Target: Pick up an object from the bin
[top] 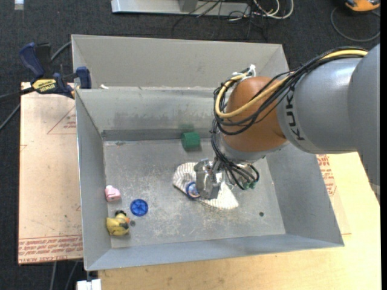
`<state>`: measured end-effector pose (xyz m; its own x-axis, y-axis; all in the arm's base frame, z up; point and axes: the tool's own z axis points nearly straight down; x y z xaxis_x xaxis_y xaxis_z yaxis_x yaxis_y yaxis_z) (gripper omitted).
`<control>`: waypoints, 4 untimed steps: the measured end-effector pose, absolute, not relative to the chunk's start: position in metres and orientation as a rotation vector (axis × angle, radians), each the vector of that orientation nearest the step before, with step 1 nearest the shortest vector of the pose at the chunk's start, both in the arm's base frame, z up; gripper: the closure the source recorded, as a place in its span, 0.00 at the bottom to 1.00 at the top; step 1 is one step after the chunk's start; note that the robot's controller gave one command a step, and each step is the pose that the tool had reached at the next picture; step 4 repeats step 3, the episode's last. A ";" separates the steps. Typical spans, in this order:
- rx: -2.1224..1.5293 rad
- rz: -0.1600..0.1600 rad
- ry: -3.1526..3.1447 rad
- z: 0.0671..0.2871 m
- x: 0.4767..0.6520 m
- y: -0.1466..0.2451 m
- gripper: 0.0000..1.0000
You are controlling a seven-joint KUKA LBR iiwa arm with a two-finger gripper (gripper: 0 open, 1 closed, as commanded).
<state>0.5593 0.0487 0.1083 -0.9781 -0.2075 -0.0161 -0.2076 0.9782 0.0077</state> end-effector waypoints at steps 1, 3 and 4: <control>-0.326 0.015 3.109 0.108 0.559 0.049 0.00; -0.677 0.014 3.048 0.075 0.570 0.024 0.00; -0.677 0.014 3.048 0.075 0.570 0.024 0.00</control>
Offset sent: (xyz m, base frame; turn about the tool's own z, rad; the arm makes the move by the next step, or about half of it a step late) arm 0.0000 0.0000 0.0000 0.0000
